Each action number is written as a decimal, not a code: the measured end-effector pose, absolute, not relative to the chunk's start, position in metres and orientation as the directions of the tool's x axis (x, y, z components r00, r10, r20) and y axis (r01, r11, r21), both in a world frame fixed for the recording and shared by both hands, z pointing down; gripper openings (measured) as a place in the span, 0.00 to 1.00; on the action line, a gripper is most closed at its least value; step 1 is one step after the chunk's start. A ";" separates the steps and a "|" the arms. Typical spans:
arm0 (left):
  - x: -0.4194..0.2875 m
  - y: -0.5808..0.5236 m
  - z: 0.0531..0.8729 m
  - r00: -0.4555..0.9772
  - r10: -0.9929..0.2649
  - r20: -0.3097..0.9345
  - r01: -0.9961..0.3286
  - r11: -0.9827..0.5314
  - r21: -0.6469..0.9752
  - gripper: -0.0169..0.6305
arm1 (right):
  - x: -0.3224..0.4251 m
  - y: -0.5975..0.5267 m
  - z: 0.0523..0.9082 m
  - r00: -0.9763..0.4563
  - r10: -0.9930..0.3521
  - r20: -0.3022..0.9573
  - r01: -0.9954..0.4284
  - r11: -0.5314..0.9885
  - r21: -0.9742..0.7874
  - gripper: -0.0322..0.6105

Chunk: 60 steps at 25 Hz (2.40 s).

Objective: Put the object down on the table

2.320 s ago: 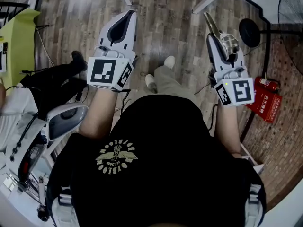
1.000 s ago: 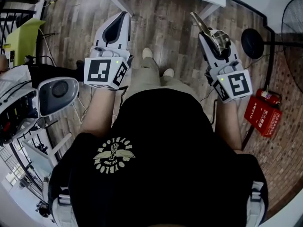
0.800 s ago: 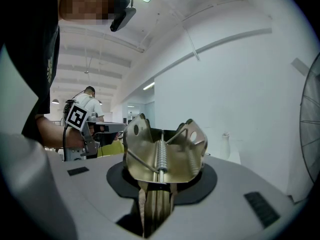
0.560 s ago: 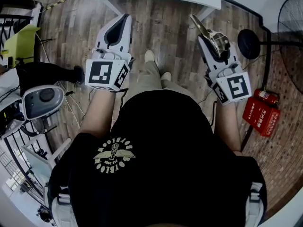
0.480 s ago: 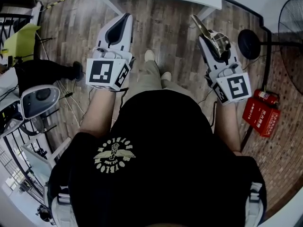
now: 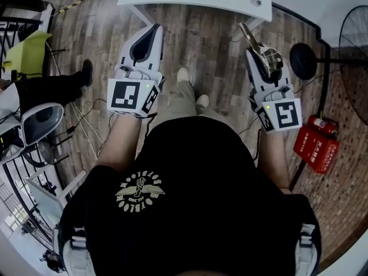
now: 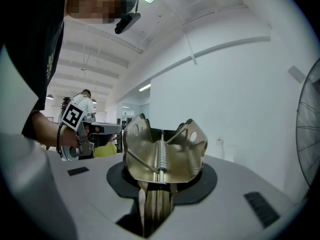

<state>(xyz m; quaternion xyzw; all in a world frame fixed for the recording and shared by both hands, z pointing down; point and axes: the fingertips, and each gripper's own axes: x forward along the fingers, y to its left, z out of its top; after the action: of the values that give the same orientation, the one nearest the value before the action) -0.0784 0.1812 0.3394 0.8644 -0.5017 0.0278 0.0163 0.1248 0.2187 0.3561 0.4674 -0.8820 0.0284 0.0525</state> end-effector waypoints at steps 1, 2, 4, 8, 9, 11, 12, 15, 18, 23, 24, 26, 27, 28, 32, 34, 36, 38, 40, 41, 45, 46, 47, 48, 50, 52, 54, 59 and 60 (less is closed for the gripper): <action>-0.080 0.178 0.339 0.493 -0.868 0.062 -0.870 -0.494 0.000 0.04 | 0.124 0.215 0.356 -0.553 -0.824 0.119 -0.830 0.558 0.002 0.21; -0.082 0.174 0.339 0.490 -0.869 0.061 -0.871 -0.491 -0.001 0.04 | 0.124 0.211 0.356 -0.548 -0.828 0.118 -0.833 0.553 0.007 0.21; -0.086 0.165 0.337 0.484 -0.873 0.059 -0.874 -0.485 -0.011 0.04 | 0.123 0.202 0.354 -0.534 -0.837 0.117 -0.842 0.539 0.019 0.21; -0.093 0.144 0.334 0.464 -0.885 0.048 -0.885 -0.465 -0.031 0.04 | 0.126 0.181 0.354 -0.500 -0.857 0.125 -0.861 0.507 0.030 0.21; -0.094 0.138 0.334 0.461 -0.886 0.048 -0.886 -0.463 -0.034 0.04 | 0.128 0.175 0.353 -0.493 -0.861 0.127 -0.865 0.501 0.032 0.21; -0.095 0.125 0.334 0.462 -0.885 0.053 -0.885 -0.464 -0.039 0.04 | 0.130 0.162 0.352 -0.482 -0.866 0.129 -0.871 0.490 0.034 0.21; -0.096 0.118 0.334 0.463 -0.885 0.055 -0.884 -0.465 -0.042 0.04 | 0.130 0.154 0.350 -0.479 -0.868 0.128 -0.873 0.487 0.035 0.21; -0.100 0.099 0.334 0.461 -0.886 0.052 -0.885 -0.463 -0.046 0.04 | 0.127 0.134 0.346 -0.475 -0.871 0.124 -0.875 0.483 0.036 0.21; -0.104 0.083 0.335 0.461 -0.886 0.054 -0.886 -0.463 -0.041 0.04 | 0.121 0.119 0.344 -0.482 -0.868 0.122 -0.871 0.489 0.038 0.21; -0.106 0.057 0.335 0.467 -0.883 0.056 -0.882 -0.469 -0.047 0.04 | 0.116 0.093 0.346 -0.485 -0.866 0.125 -0.870 0.492 0.032 0.21; -0.107 0.051 0.335 0.468 -0.882 0.057 -0.881 -0.470 -0.046 0.04 | 0.115 0.088 0.346 -0.484 -0.866 0.127 -0.871 0.491 0.029 0.21; -0.109 0.041 0.337 0.469 -0.881 0.061 -0.880 -0.472 -0.043 0.04 | 0.111 0.077 0.348 -0.485 -0.865 0.131 -0.870 0.492 0.025 0.21; -0.110 0.037 0.338 0.471 -0.880 0.065 -0.880 -0.474 -0.043 0.04 | 0.109 0.072 0.349 -0.486 -0.864 0.132 -0.870 0.493 0.021 0.21; -0.111 0.032 0.340 0.473 -0.879 0.069 -0.878 -0.476 -0.044 0.04 | 0.108 0.067 0.350 -0.488 -0.863 0.135 -0.869 0.494 0.018 0.21; -0.108 0.014 0.349 0.486 -0.870 0.085 -0.871 -0.490 -0.034 0.04 | 0.106 0.052 0.355 -0.488 -0.861 0.145 -0.869 0.495 0.012 0.21; -0.110 0.004 0.350 0.496 -0.864 0.091 -0.865 -0.500 -0.033 0.04 | 0.102 0.042 0.354 -0.483 -0.863 0.145 -0.872 0.489 0.008 0.21; -0.115 -0.007 0.350 0.506 -0.857 0.098 -0.859 -0.510 -0.029 0.04 | 0.097 0.033 0.353 -0.478 -0.866 0.146 -0.875 0.483 0.000 0.21; -0.119 -0.015 0.350 0.514 -0.852 0.100 -0.855 -0.518 -0.027 0.04 | 0.092 0.026 0.353 -0.475 -0.867 0.149 -0.878 0.479 -0.008 0.21; -0.122 -0.022 0.350 0.523 -0.847 0.096 -0.849 -0.528 -0.026 0.04 | 0.088 0.020 0.353 -0.469 -0.870 0.152 -0.881 0.474 -0.006 0.21; -0.123 -0.027 0.350 0.529 -0.843 0.093 -0.846 -0.533 -0.022 0.04 | 0.086 0.017 0.353 -0.466 -0.871 0.154 -0.882 0.471 -0.003 0.21; -0.131 -0.048 0.345 0.550 -0.832 0.075 -0.834 -0.551 0.007 0.04 | 0.075 0.002 0.350 -0.457 -0.875 0.157 -0.886 0.463 0.002 0.21; -0.131 -0.052 0.343 0.557 -0.828 0.068 -0.830 -0.557 0.008 0.04 | 0.073 -0.001 0.348 -0.452 -0.878 0.155 -0.889 0.459 0.006 0.21; -0.132 -0.055 0.342 0.564 -0.824 0.060 -0.825 -0.564 0.006 0.04 | 0.071 -0.002 0.347 -0.447 -0.881 0.153 -0.891 0.454 0.010 0.21; -0.133 -0.058 0.340 0.570 -0.820 0.053 -0.821 -0.571 0.004 0.04 | 0.069 -0.004 0.345 -0.444 -0.883 0.150 -0.892 0.451 0.015 0.21; -0.135 -0.065 0.338 0.576 -0.816 0.042 -0.817 -0.577 -0.002 0.04 | 0.064 -0.007 0.341 -0.442 -0.886 0.142 -0.893 0.449 0.024 0.21; -0.139 -0.070 0.337 0.576 -0.816 0.038 -0.817 -0.577 0.002 0.04 | 0.060 -0.010 0.337 -0.439 -0.888 0.138 -0.894 0.447 0.031 0.21; -0.141 -0.071 0.338 0.582 -0.812 0.041 -0.813 -0.582 0.009 0.04 | 0.058 -0.011 0.333 -0.435 -0.890 0.135 -0.896 0.443 0.038 0.21; -0.137 -0.072 0.347 0.597 -0.800 0.060 -0.802 -0.598 0.006 0.04 | 0.061 -0.017 0.327 -0.426 -0.897 0.121 -0.900 0.434 0.042 0.21; -0.136 -0.072 0.346 0.596 -0.801 0.058 -0.802 -0.597 0.005 0.04 | 0.062 -0.018 0.327 -0.428 -0.896 0.121 -0.899 0.436 0.041 0.21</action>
<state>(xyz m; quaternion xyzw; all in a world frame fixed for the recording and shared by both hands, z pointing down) -0.1358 -0.0724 0.3461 0.8933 -0.4486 0.0247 0.0150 0.0618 -0.0178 0.3270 0.5310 -0.8450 0.0145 0.0622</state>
